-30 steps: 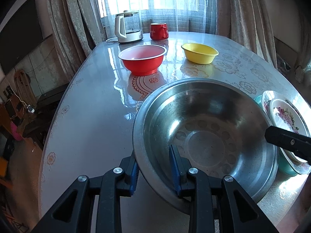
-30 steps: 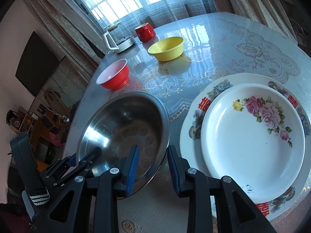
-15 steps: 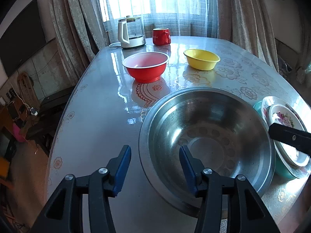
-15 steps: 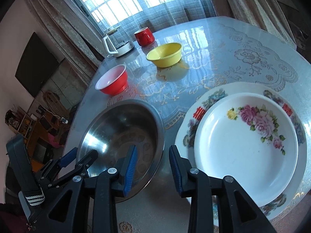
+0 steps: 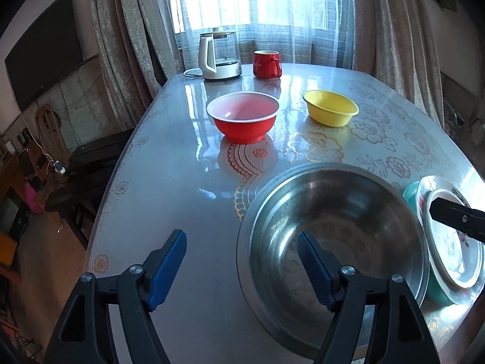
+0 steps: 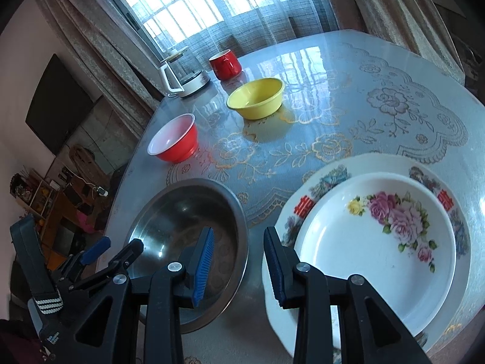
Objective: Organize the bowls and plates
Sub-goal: 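Lower the steel bowl onto the table and open both tools, then move both tools to the yellow bowl and grasp its rim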
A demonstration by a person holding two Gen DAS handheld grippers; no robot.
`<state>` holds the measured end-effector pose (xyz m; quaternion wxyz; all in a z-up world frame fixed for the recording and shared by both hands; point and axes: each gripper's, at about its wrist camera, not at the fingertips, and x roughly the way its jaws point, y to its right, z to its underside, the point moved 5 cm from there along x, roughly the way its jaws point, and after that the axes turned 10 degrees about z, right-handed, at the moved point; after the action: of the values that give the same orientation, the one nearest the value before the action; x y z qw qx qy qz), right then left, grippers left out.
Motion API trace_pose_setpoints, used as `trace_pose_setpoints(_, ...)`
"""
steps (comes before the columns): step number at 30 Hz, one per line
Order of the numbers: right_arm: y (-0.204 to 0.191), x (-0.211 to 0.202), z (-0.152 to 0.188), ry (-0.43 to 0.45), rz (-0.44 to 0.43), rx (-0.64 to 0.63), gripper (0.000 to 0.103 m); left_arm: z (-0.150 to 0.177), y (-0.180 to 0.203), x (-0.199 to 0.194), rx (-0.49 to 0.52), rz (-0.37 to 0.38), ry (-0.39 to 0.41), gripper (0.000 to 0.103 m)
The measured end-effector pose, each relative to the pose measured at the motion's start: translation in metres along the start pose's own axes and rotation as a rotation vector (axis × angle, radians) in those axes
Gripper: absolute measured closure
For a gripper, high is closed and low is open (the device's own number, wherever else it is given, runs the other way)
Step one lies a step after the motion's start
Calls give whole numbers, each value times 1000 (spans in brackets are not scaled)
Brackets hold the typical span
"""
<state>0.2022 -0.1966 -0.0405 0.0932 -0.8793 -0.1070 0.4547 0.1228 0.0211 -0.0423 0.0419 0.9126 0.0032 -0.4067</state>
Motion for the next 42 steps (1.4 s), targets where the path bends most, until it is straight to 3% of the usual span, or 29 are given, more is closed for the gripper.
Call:
trace_pose_setpoints(13,16,13,-50,5,46,-23,66,-33,3,7,-2,-17,-17,23)
trace_pose_setpoints(19,30,31,-85,-12,55,5,65,-56,6,18,-18,14,-23,20)
trace_pose_setpoints(32,51,125,-172,-97,53,123,65,-99,27,45,-25,84,-35,20)
trace_pose_setpoints(42,52,191,-195,-182,50,200,65,-127,38,70,2,91,-66,20)
